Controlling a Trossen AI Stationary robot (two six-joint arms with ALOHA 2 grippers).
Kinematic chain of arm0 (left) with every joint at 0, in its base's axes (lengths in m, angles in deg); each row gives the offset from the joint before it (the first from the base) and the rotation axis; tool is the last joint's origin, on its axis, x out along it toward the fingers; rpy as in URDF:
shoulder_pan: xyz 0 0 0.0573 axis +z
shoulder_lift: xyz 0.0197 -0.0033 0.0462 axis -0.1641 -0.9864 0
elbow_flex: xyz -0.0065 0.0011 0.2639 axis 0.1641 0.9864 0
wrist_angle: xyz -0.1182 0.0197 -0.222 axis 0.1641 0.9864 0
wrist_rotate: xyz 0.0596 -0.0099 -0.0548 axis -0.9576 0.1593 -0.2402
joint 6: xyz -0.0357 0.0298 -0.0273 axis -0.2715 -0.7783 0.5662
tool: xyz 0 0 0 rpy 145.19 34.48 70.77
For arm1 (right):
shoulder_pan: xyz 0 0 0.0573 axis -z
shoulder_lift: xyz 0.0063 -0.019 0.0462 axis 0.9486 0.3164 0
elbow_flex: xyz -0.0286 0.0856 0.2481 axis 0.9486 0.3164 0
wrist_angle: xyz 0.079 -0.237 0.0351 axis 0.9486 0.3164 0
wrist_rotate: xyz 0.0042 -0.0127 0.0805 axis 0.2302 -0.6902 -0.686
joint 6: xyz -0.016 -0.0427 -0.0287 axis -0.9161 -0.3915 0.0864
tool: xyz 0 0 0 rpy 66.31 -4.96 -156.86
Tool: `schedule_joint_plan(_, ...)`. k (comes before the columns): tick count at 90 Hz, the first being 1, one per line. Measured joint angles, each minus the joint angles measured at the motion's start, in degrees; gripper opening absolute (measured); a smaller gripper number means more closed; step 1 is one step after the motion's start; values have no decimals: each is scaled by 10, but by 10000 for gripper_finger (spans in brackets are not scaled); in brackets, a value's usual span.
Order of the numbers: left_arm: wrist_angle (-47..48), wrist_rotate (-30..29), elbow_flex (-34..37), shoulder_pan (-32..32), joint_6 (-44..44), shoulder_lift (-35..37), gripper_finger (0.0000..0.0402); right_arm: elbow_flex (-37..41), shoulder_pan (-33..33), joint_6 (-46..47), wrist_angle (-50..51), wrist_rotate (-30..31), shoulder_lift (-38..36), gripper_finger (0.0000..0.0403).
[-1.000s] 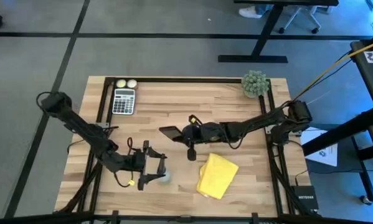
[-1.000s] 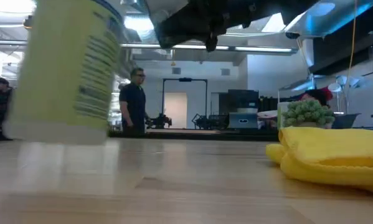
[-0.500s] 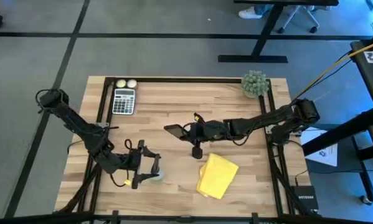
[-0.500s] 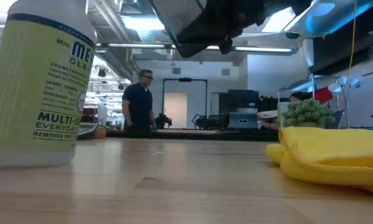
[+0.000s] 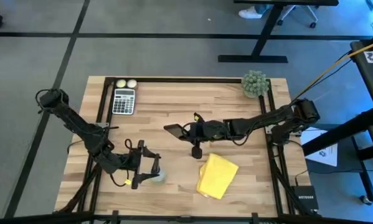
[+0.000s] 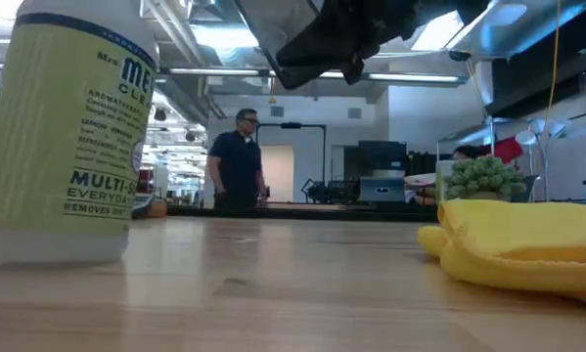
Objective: Apply microfiber cloth
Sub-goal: Spray the front of the black cellphone with green spray bottle, then wipe the front of the black cellphone with the yellow microfiber cloth
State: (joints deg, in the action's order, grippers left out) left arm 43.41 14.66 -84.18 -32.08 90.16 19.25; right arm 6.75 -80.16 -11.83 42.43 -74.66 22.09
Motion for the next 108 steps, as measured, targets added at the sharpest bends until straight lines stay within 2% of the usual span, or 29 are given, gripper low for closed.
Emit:
schedule_joint_plan(13,-1,-7,0,0,10,0,329,0,0,-5,5,0,0,7)
schedule_joint_plan(38,-2,-9,0,0,12,1,393,0,0,-7,6,0,0,7)
schedule_joint_plan(55,36,70,0,-5,10,39,400,0,0,-5,11,-2,0,7)
schedule_joint_plan(69,136,97,-1,-5,47,90,400,0,0,9,13,-16,0,7)
schedule_joint_plan(95,291,30,-1,4,58,170,400,0,-1,66,64,-17,0,7)
schedule_joint_plan(108,364,-38,-1,4,80,204,400,0,-1,102,115,-33,0,7)
